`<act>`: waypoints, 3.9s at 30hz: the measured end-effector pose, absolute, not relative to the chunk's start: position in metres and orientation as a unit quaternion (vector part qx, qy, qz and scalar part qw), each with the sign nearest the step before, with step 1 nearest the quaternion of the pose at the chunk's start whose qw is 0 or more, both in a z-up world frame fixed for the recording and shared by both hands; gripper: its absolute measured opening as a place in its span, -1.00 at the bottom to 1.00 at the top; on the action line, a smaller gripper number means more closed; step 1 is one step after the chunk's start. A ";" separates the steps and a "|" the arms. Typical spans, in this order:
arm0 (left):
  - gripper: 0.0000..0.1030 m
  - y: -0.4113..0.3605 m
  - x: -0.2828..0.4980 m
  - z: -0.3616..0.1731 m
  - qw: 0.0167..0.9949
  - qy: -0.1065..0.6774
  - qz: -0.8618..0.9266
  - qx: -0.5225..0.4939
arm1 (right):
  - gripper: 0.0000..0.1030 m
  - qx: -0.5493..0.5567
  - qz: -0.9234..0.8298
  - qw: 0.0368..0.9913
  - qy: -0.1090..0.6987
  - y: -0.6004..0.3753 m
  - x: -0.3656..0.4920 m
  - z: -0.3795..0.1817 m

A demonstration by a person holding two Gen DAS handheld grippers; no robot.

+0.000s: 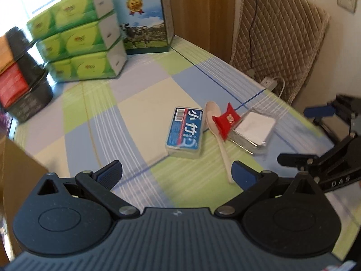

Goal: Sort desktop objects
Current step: 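Grasp the clear plastic box with the right tool while the left tool grasps the blue toothpick box, then carry the toothpick box with the left tool while the right tool carries the clear box toward the cardboard box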

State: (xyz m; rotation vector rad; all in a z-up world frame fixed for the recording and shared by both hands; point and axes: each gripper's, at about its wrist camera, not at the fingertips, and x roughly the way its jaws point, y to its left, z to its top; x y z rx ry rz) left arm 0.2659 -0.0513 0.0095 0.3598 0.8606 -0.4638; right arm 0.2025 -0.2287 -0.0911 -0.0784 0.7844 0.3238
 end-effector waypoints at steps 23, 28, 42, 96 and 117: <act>0.68 -0.072 0.333 -0.052 0.846 0.424 -0.271 0.177 | 0.25 -0.052 0.164 0.900 0.400 -0.218 0.255 -0.134; 0.40 -0.082 0.347 -0.063 0.845 0.429 -0.273 0.168 | 0.25 -0.033 0.144 0.906 0.397 -0.224 0.236 -0.133; -0.01 -0.052 0.258 -0.055 0.854 0.464 -0.206 0.112 | 0.25 -0.018 0.139 0.897 0.420 -0.219 0.173 -0.123; -0.01 0.037 0.012 0.012 0.903 0.415 -0.111 0.015 | 0.23 -0.027 0.121 0.917 0.379 -0.166 -0.007 -0.055; -0.01 0.073 -0.023 0.038 0.914 0.398 -0.085 -0.012 | 0.23 -0.045 0.157 0.916 0.368 -0.133 -0.025 -0.034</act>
